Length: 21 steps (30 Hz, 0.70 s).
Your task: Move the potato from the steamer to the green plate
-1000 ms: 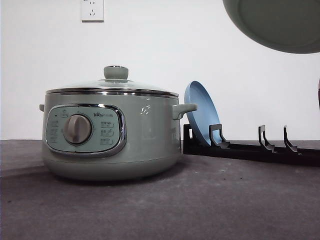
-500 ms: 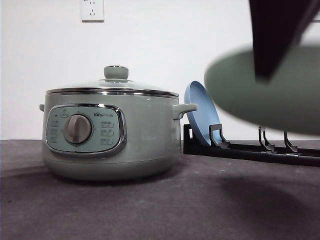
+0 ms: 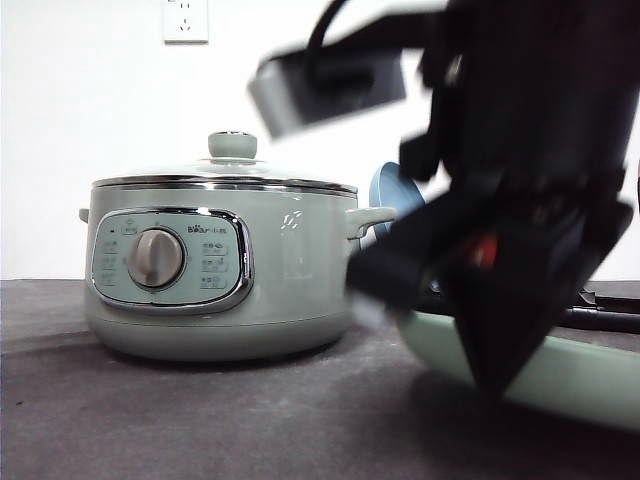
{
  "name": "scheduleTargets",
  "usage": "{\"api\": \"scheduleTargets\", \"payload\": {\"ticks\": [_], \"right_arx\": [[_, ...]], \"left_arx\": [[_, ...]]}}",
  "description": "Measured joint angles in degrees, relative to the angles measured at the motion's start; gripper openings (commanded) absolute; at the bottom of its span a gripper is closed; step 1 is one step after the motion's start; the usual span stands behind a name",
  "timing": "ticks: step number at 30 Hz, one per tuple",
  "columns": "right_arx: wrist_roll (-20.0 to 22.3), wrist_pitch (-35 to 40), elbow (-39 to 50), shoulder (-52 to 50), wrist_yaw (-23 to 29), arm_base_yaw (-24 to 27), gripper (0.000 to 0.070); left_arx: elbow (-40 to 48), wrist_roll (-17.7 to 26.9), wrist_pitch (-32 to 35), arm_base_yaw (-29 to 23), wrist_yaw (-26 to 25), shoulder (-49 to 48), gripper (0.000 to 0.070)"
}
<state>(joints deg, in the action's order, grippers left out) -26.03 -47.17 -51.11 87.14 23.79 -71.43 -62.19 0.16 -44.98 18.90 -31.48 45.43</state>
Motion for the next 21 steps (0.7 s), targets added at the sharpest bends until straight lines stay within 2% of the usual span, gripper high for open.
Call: {"api": "scheduleTargets", "payload": {"ticks": [5,7,11,14,17,21], "right_arx": [[0.0,0.4,0.0,3.7,-0.1,-0.3,0.0004],[0.0,0.5,0.0,4.0,0.4,-0.5,0.0034],[0.0,0.5,0.0,3.8,0.5,-0.6,0.0267],[0.0,-0.2,-0.5,1.9,0.7,-0.6,0.0361],[0.1,-2.1,-2.7,-1.5,-0.1,-0.5,0.0364],[0.9,-5.0,-7.4,-7.4,-4.6,0.9,0.0375]], "left_arx": [[0.0,0.0,-0.6,0.0,0.0,0.0,0.0676],[0.0,0.0,-0.6,0.0,0.0,0.0,0.0676],[0.0,0.0,-0.6,0.0,0.0,0.0,0.0676],[0.0,0.2,-0.6,0.0,0.0,0.0,0.0676],[0.0,0.4,-0.6,0.0,0.0,0.0,0.0676],[0.0,0.4,-0.6,0.0,0.0,0.0,0.0676]]}}
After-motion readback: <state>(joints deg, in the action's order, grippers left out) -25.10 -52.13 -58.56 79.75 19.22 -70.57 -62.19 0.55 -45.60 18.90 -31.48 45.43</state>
